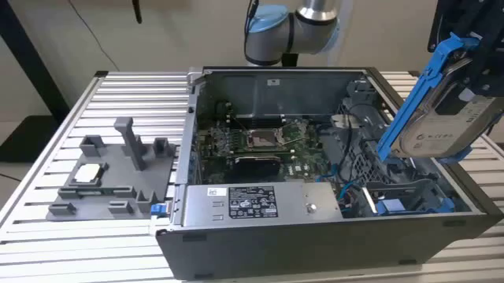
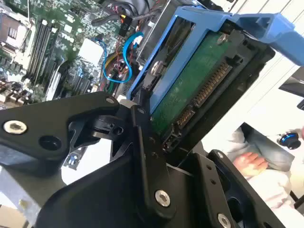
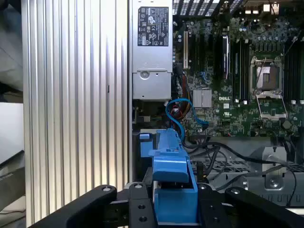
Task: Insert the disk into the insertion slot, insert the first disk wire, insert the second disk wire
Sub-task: 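Insert the disk into the insertion slot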
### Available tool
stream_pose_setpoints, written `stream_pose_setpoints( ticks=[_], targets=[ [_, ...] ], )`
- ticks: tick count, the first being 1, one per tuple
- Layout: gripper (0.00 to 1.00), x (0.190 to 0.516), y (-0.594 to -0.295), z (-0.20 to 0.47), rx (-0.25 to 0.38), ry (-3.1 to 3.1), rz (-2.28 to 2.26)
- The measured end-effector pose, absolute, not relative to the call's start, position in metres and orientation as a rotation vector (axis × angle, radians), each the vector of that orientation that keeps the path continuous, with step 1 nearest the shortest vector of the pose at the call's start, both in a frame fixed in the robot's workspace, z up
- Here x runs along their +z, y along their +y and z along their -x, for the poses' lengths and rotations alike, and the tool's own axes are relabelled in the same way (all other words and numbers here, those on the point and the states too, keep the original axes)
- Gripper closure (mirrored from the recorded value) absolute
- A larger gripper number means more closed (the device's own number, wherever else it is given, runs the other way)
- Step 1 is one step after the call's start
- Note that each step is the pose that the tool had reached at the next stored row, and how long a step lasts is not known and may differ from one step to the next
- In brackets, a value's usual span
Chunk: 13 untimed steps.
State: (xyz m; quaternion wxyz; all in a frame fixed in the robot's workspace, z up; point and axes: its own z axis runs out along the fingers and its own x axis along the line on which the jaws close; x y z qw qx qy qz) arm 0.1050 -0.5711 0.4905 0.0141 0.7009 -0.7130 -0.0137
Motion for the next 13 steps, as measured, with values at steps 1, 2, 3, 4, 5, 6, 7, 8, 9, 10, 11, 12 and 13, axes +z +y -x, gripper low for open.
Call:
stream_pose_setpoints(
  ticks=[1, 2, 3, 4, 5, 6, 7, 8, 9, 10, 11, 12, 13],
  targets=[
    [0.67, 0.4905, -0.5711, -0.1050, -0.043, -2.220, -2.182],
    [0.67, 0.4905, -0.5711, -0.1050, -0.043, -2.220, -2.183],
    [0.67, 0.4905, -0.5711, -0.1050, -0.043, -2.220, -2.183],
    [0.67, 0.4905, -0.5711, -0.1050, -0.043, -2.220, -2.183],
    [0.67, 0.4906, -0.5711, -0.1050, -0.043, -2.220, -2.182],
    [0.67, 0.4906, -0.5711, -0.1050, -0.043, -2.220, -2.183],
    [0.67, 0.4906, -0.5711, -0.1050, -0.043, -2.220, -2.183],
    [0.67, 0.4906, -0.5711, -0.1050, -0.043, -2.220, -2.183],
    [0.67, 0.4906, -0.5711, -0.1050, -0.043, -2.220, -2.183],
    [0.67, 0.4906, -0.5711, -0.1050, -0.043, -2.220, -2.183],
    [0.67, 0.4906, -0.5711, -0.1050, -0.043, -2.220, -2.183],
    [0.67, 0.4905, -0.5711, -0.1050, -0.043, -2.220, -2.183],
    [0.67, 0.4905, -0.5711, -0.1051, -0.043, -2.220, -2.183]
  ],
)
